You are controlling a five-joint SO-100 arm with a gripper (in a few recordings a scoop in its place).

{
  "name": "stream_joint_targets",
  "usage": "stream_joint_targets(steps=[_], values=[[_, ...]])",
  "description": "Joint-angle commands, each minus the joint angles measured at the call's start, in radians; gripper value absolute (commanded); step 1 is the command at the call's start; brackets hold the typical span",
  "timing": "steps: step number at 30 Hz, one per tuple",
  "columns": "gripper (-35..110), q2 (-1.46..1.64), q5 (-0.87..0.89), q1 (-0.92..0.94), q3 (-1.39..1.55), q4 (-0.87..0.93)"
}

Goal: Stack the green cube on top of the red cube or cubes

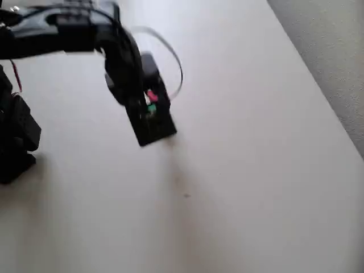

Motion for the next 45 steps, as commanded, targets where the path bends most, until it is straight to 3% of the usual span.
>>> stream_joint_targets(steps=[1,5,27,32,45], values=[[-2,0.011,0.072,-0.058,-0.302,0.178],[-2,-0.055,0.13,-0.104,-0.413,0.25],[-2,-0.17,0.267,-0.163,-0.387,0.267],[-2,-0.038,0.273,-0.181,-0.187,0.146],[-2,-0.041,0.275,-0.173,-0.132,0.107]])
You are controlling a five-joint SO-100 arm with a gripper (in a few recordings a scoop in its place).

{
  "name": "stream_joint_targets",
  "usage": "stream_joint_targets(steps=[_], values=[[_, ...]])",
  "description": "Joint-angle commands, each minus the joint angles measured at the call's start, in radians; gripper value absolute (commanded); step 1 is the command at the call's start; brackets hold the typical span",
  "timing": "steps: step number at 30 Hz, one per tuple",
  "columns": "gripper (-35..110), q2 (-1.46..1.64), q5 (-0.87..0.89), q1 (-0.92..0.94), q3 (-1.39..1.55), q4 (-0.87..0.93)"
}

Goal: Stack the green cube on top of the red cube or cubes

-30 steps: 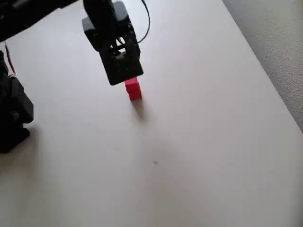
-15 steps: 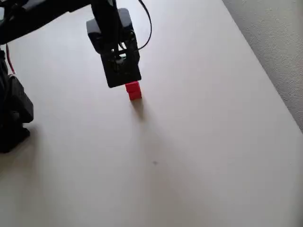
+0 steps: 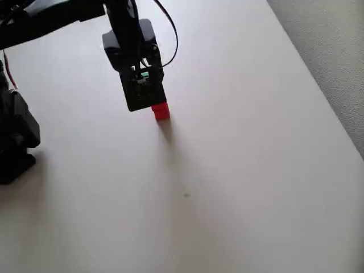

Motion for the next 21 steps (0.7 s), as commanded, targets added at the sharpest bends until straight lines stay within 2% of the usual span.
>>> stream_joint_targets(steps=[1,21], values=[[-2,0.077,0.014,0.0,0.0,-0.014],[-2,0.008,-0.008,0.038,0.002,-0.046]])
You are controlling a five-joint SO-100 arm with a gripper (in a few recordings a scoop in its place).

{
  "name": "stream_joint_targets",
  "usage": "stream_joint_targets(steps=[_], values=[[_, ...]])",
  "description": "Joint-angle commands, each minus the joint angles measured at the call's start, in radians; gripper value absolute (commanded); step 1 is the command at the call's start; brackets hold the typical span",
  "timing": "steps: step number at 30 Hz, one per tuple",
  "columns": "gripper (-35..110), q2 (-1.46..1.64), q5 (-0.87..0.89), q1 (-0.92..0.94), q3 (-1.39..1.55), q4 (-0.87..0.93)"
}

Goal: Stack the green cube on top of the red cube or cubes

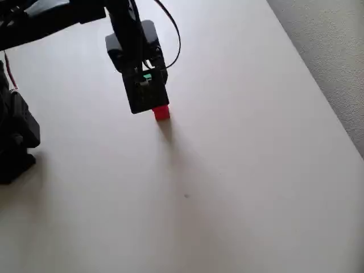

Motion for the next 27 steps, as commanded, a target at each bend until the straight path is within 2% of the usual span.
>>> stream_joint_targets(steps=[1,21,27], values=[[-2,0.006,-0.009,0.018,0.0,-0.015],[-1,-0.035,-0.009,-0.011,0.005,-0.032],[5,-0.034,-0.011,-0.028,0.005,-0.028]])
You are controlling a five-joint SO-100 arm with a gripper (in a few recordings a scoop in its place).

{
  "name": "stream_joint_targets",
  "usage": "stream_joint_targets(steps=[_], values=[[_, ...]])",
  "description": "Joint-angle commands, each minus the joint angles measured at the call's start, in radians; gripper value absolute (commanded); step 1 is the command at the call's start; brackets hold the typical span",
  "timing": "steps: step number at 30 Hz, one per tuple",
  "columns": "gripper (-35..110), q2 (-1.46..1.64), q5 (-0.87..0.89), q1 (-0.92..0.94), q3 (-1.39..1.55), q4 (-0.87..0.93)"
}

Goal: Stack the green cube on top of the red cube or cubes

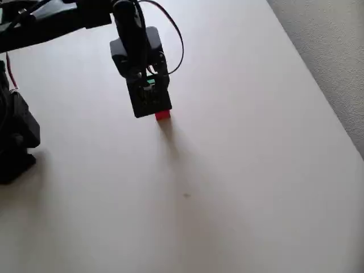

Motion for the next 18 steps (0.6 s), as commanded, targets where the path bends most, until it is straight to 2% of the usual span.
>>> stream_joint_targets(steps=[1,9,18], values=[[7,0.008,-0.011,-0.021,-0.003,0.0],[18,0.002,-0.037,-0.032,-0.003,0.018],[19,0.017,-0.061,-0.014,-0.012,0.046]])
